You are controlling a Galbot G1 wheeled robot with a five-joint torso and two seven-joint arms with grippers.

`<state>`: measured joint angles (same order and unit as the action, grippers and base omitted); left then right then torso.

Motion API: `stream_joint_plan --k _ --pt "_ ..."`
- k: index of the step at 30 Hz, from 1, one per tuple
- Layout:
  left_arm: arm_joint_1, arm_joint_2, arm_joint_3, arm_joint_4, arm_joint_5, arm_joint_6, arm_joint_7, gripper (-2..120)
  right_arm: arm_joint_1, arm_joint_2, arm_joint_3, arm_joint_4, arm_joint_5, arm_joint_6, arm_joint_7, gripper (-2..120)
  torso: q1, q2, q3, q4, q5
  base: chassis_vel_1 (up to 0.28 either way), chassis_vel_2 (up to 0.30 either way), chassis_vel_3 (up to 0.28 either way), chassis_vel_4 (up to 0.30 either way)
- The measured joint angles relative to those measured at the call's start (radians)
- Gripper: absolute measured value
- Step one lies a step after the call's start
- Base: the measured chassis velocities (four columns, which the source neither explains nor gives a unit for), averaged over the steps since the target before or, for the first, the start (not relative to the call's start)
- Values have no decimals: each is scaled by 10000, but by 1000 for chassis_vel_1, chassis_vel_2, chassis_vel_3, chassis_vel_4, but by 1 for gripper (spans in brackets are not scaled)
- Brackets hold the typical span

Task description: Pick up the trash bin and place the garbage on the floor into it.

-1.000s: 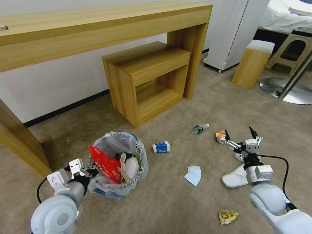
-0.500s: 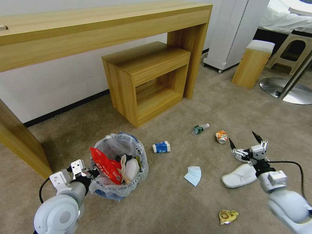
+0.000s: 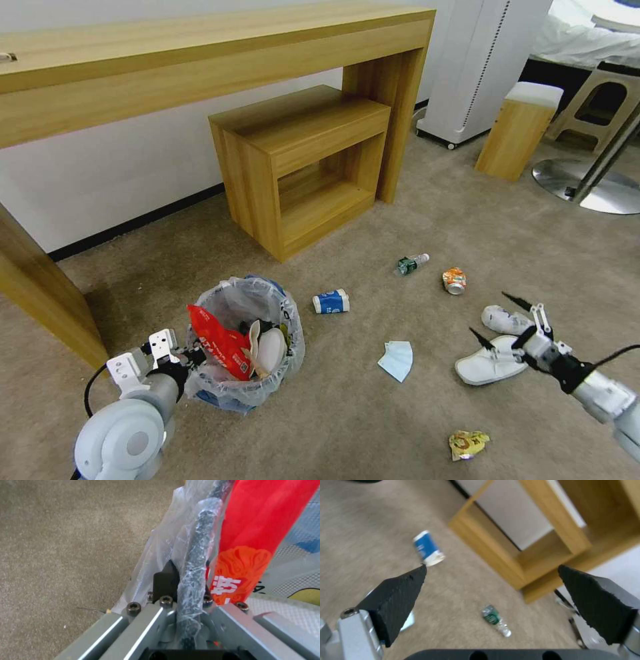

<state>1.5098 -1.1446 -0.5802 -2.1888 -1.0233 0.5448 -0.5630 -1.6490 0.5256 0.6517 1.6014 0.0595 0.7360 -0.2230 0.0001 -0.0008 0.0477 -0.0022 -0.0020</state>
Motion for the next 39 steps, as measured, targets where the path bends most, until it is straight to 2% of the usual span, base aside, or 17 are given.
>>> stream_joint_plan --k 2,5,13,22,33,39 --pt "3 -50 23 49 41 -10 17 0 198 -33 42 -336 -437 568 -580 100 0 0 0 0 1 0 0 0 0" --pt "23 -97 23 70 66 -31 37 0 225 -158 57 -487 -705 792 -966 100 0 0 0 0 1 0 0 0 0" --pt "-2 -169 -27 258 88 -56 48 0 -224 -334 -22 -755 -1129 835 -1663 100 0 0 0 1 0 0 0 0 0" --pt "-185 -230 1 740 105 -124 147 0 -847 -165 -214 -1539 -2051 815 -1595 100 0 0 0 -1 0 0 0 0 0" --pt "-219 -220 -6 838 106 -152 231 0 -1209 94 -596 -2492 -2882 782 -1235 100 0 0 0 -2 -1 0 0 0 0" --pt "-194 -232 -6 807 117 -161 247 0 -824 342 -988 -2844 -3013 768 -1173 100 0 0 0 1 1 0 0 0 0"
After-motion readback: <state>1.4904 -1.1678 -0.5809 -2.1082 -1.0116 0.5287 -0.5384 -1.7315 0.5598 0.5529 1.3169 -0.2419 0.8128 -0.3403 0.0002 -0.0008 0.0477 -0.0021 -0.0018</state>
